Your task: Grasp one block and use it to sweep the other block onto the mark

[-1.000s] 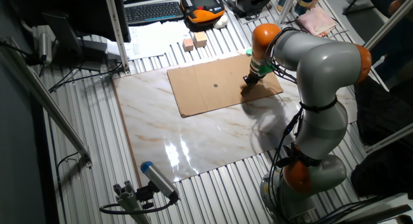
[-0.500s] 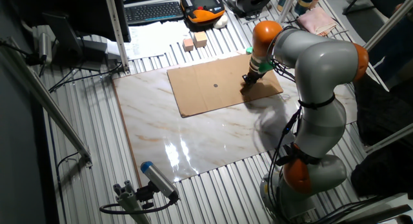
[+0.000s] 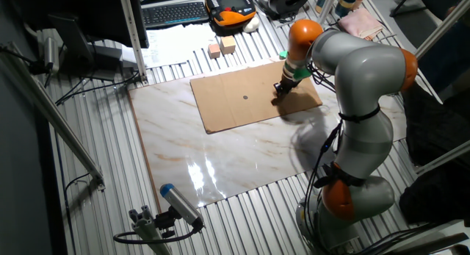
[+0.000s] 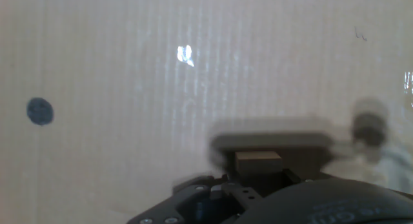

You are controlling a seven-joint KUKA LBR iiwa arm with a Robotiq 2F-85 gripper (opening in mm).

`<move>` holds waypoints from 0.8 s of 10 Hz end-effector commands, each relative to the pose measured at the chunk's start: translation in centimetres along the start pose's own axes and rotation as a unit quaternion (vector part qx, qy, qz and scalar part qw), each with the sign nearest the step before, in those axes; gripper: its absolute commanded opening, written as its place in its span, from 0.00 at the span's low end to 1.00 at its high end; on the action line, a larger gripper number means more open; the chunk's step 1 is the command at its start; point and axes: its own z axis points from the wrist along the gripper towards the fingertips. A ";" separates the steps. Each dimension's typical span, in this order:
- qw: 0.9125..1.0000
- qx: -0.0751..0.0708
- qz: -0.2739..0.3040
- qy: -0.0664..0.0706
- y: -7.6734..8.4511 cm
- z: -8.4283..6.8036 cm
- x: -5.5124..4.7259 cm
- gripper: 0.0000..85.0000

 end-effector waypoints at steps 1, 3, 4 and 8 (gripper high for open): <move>1.000 0.000 0.002 -0.001 0.2 0.0 -0.1 0.00; 1.000 0.002 0.005 -0.001 0.6 0.1 -0.3 0.00; 1.000 0.002 0.006 0.001 0.8 0.1 -0.5 0.00; 1.000 0.007 0.012 0.003 2.1 0.3 -1.0 0.00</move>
